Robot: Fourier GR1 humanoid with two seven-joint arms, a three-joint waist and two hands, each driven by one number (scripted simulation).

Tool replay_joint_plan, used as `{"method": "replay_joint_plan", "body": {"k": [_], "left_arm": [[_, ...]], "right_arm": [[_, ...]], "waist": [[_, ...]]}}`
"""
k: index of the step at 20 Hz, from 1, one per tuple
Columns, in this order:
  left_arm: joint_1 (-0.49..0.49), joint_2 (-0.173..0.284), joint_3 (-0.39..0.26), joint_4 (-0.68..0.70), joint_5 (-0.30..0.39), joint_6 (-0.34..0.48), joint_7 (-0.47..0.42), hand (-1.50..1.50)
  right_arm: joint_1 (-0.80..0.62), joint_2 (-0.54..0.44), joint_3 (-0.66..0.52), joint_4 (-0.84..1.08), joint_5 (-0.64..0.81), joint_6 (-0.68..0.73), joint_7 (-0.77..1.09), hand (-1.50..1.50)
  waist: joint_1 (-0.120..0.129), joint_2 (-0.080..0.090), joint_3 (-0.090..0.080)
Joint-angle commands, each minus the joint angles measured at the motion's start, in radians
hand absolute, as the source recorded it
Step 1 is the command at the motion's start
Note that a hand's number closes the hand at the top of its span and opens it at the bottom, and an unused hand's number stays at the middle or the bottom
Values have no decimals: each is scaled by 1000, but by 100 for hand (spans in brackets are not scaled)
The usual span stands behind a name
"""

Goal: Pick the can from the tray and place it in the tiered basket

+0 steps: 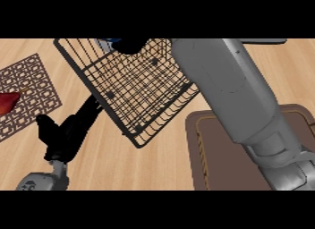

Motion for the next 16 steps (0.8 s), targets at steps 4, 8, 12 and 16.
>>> {"method": "replay_joint_plan", "body": {"k": [4,8,12,16], "left_arm": [[-115,-37,3,50,-8,9,14,0],[-94,-43,-7,82,-38,7,-32,0],[-147,-39,16,121,-6,-31,-19,0],[-58,-41,-15,49,-25,-23,-10,0]], "right_arm": [[-18,46,36,139,-263,-110,-85,-150],[-41,46,144,215,-397,-193,-216,-150],[-48,47,244,208,-500,-266,-297,-150],[-168,47,227,261,-540,-425,-296,-150]], "waist": [[11,7,-3],[30,11,-4],[27,10,-4],[33,6,-4]]}}
